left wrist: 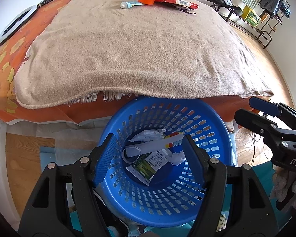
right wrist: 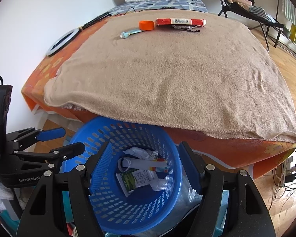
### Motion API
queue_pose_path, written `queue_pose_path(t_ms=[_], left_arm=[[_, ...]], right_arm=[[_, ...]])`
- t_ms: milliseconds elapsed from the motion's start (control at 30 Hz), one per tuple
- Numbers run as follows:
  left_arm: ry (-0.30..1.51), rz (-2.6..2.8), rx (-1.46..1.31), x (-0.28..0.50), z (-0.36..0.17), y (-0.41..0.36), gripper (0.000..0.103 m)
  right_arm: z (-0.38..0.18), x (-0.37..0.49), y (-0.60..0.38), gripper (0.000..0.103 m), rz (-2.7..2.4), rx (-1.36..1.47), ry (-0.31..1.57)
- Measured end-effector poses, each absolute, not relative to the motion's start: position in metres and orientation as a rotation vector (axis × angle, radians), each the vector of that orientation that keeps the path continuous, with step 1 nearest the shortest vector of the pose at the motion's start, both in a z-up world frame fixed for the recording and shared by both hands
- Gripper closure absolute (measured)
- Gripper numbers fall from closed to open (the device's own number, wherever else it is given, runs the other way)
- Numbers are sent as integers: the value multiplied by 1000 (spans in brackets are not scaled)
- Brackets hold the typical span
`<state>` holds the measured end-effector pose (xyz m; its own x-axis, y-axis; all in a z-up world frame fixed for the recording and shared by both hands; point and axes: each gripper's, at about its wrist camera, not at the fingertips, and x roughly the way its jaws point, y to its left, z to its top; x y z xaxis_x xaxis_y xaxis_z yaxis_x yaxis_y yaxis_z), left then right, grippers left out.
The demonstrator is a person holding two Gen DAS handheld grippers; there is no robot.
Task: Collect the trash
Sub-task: 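Move both tools back over the towel toward the orange cap and red tissue pack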
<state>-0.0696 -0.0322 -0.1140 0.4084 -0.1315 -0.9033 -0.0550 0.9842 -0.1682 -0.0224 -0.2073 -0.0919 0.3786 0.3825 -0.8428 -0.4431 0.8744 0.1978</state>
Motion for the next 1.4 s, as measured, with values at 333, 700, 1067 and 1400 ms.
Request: queue_pose_path(t_ms=[333,700,1067,1400], left_arm=[[1123,-60,-183,-55,-97,-29,32],[1079,-58,-189,-20,-74,-14,32],[1032,-55,-181,27,-54,-1,32],[1009,-86,-132,83,-47,-8,32]], right_arm=[[-69,-9,-208,34,534,-66,994],[-46,28,-223,34,509,-4,916],[-24,83,-232,34,471,-6,907],[-14,146,-253,34,459,87,932]])
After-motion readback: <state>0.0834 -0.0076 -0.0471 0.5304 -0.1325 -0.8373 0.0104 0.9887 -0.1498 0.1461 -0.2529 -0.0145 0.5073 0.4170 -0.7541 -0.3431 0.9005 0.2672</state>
